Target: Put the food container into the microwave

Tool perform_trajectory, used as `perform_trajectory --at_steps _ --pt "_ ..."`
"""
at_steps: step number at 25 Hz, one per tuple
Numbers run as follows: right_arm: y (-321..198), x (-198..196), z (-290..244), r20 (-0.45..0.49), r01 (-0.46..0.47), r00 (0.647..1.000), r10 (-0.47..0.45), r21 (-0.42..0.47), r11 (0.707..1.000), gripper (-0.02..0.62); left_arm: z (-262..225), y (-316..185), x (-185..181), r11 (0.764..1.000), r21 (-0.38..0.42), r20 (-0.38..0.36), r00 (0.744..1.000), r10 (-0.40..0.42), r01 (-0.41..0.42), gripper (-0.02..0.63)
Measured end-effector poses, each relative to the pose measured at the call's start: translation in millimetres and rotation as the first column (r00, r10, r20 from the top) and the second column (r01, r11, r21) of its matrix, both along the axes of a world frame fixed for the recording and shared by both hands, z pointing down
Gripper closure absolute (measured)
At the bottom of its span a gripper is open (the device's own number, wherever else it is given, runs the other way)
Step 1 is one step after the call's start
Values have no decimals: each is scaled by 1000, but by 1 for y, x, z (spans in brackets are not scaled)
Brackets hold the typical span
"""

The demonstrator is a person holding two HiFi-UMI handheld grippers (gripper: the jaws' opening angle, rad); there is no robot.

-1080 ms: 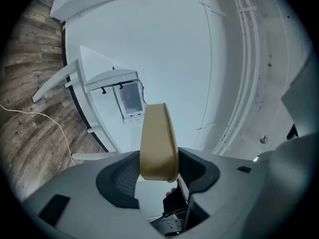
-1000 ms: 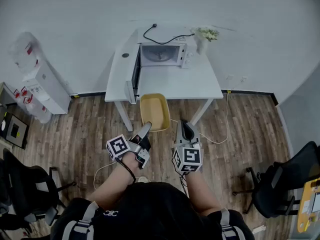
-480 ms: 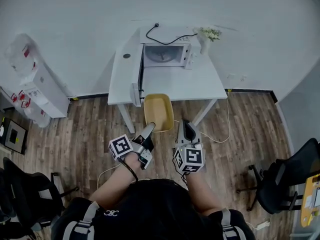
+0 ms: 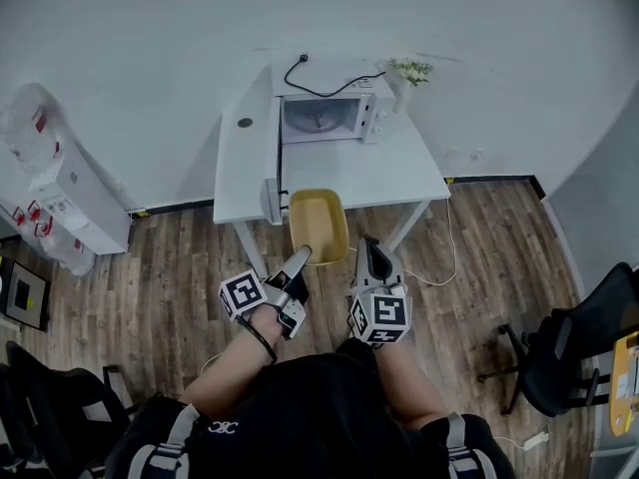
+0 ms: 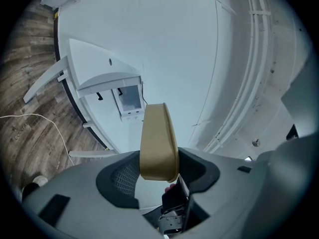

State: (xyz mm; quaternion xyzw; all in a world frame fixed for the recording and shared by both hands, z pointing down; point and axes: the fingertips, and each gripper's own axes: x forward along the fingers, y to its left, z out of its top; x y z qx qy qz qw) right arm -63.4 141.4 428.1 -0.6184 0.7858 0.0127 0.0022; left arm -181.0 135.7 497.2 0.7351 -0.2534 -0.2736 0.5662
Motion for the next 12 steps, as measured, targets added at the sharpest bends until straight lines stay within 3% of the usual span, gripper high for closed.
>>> perform_trajectory --at_steps 12 --pt "-59 38 4 29 -3 1000 3 25 1000 592 5 -49 36 1000 7 9 1000 26 -26 371"
